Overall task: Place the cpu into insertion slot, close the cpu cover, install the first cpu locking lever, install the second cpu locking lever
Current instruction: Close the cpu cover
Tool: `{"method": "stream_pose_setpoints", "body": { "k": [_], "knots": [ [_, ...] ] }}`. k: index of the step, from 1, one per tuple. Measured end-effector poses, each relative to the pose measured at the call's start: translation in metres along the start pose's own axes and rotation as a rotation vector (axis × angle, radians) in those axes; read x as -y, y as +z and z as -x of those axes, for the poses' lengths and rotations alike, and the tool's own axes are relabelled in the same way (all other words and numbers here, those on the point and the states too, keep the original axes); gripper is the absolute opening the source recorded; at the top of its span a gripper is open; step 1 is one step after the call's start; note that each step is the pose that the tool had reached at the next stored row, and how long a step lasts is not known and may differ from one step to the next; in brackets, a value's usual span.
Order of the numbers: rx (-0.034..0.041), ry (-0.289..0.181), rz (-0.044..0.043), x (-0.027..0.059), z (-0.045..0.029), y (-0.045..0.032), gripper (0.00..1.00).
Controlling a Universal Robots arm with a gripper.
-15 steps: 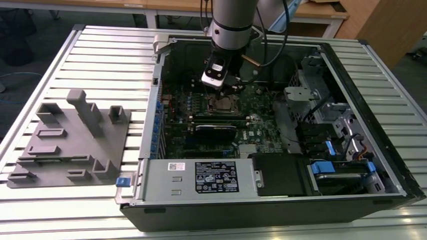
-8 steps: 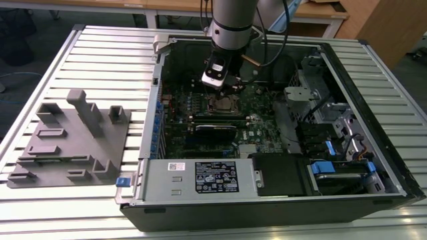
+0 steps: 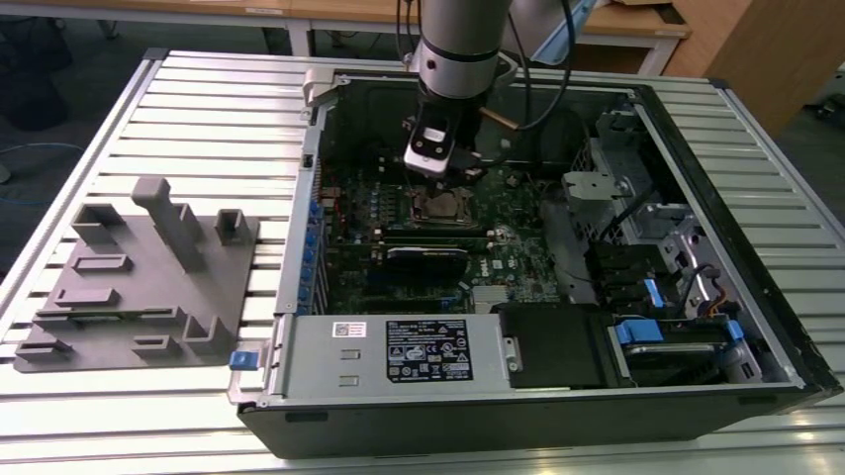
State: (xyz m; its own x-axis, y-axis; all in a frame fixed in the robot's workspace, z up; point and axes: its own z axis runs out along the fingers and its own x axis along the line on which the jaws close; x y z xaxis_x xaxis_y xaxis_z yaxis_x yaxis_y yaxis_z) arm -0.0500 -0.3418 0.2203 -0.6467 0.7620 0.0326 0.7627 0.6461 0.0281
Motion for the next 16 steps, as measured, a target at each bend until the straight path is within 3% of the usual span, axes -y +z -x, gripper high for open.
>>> {"method": "stream_pose_setpoints", "body": {
  "k": [16],
  "knots": [
    [-0.0003, -0.010, -0.0003, 0.0000, 0.0000, 0.0000, 0.11]
  ]
}}
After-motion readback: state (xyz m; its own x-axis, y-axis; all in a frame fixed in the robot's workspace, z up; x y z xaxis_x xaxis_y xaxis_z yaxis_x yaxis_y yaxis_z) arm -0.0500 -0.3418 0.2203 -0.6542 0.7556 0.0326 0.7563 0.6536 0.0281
